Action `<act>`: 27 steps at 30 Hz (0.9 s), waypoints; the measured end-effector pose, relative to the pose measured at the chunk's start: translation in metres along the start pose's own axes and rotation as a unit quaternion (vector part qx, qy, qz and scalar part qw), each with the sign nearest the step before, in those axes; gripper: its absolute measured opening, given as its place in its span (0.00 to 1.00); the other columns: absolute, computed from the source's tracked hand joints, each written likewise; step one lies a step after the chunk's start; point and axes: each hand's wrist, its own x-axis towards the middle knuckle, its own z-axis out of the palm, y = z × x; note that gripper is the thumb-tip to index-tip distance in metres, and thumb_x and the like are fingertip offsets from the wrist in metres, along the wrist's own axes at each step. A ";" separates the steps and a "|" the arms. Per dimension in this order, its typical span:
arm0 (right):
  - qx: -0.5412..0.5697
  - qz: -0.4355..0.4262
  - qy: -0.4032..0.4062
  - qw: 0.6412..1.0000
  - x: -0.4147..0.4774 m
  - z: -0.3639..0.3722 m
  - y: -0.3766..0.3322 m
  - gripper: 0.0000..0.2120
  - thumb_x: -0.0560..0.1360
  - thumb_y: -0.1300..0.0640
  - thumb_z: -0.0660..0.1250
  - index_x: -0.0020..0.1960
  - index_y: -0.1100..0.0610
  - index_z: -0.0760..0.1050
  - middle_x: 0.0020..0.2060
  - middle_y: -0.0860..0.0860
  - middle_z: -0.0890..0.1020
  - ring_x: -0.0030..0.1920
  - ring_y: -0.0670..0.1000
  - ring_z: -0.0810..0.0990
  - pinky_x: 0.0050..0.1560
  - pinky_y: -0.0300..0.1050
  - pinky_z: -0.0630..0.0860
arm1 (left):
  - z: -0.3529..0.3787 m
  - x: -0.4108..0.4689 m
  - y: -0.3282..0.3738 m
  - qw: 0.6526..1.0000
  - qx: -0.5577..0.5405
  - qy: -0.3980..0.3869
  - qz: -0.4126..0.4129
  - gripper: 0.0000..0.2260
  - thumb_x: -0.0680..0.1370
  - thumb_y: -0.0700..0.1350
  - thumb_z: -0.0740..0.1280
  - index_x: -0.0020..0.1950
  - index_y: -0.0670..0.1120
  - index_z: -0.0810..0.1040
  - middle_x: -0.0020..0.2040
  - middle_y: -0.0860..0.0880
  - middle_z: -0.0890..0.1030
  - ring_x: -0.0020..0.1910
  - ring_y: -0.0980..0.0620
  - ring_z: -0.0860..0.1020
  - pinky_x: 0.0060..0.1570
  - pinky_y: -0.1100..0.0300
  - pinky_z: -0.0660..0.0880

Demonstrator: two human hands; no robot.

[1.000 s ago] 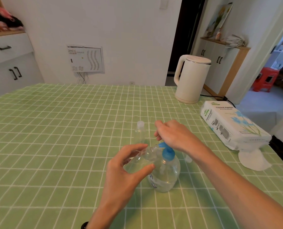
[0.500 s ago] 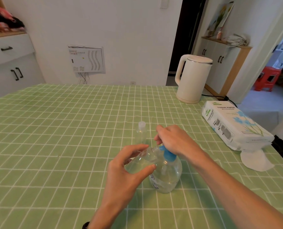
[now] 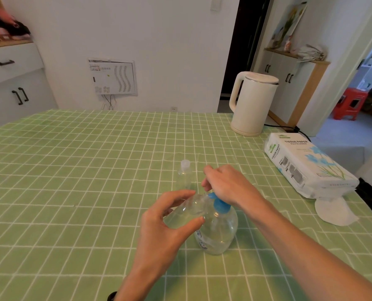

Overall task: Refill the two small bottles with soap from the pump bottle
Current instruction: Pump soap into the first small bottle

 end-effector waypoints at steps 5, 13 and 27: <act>0.007 -0.004 -0.002 1.000 0.000 -0.004 0.000 0.27 0.83 0.44 0.55 0.54 0.61 0.86 0.51 0.54 0.89 0.55 0.57 0.86 0.65 0.59 0.79 | 0.000 -0.001 0.001 1.000 -0.004 -0.001 -0.004 0.21 0.67 0.49 0.82 0.58 0.61 0.84 0.56 0.58 0.87 0.60 0.52 0.85 0.65 0.44 0.78; 0.069 -0.026 -0.030 0.997 0.001 -0.007 -0.002 0.25 0.85 0.44 0.54 0.48 0.54 0.87 0.48 0.47 0.89 0.53 0.48 0.86 0.67 0.53 0.78 | -0.002 0.000 0.003 1.000 -0.001 0.003 0.000 0.21 0.67 0.49 0.82 0.58 0.62 0.84 0.56 0.59 0.87 0.60 0.53 0.85 0.64 0.43 0.79; 0.028 -0.032 -0.006 0.999 -0.002 -0.006 -0.002 0.22 0.85 0.45 0.56 0.49 0.54 0.86 0.47 0.48 0.89 0.52 0.51 0.86 0.64 0.56 0.80 | 0.001 0.001 0.000 1.000 0.000 0.000 0.008 0.22 0.68 0.49 0.82 0.59 0.62 0.84 0.57 0.59 0.87 0.60 0.53 0.85 0.63 0.48 0.79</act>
